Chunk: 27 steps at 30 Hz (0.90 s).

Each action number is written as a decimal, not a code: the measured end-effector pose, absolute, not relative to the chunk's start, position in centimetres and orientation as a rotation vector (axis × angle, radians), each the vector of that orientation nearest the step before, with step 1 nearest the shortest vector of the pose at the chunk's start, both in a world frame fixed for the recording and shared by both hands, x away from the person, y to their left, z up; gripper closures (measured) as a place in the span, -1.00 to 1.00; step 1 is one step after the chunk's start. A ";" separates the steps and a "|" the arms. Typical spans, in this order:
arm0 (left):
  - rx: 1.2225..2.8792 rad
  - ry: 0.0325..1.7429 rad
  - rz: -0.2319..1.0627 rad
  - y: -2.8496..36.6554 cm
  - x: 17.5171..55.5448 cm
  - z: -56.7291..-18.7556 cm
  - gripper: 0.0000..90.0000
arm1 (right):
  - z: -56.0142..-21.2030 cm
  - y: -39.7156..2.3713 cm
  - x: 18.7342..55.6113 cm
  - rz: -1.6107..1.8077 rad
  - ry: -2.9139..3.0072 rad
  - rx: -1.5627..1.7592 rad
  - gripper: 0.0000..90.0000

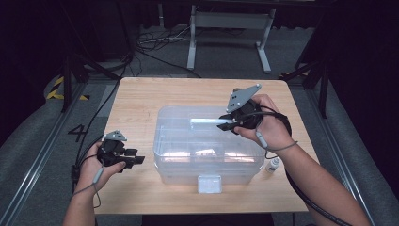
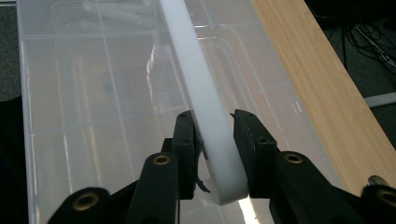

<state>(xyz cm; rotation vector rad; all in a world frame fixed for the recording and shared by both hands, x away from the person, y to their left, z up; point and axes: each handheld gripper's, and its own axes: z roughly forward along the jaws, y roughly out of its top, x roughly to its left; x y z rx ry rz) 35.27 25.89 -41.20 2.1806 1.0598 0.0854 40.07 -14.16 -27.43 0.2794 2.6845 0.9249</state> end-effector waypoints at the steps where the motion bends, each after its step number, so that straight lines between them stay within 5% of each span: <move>1: 2.180 1.059 0.085 25.9 35.2 -41.1 0.15 | -27.3 -14.2 40.2 0.922 2.684 0.281 0.58; 27: 2.134 1.001 0.072 25.7 34.2 -38.9 0.23 | -25.3 -14.2 43.5 0.943 2.663 0.348 0.51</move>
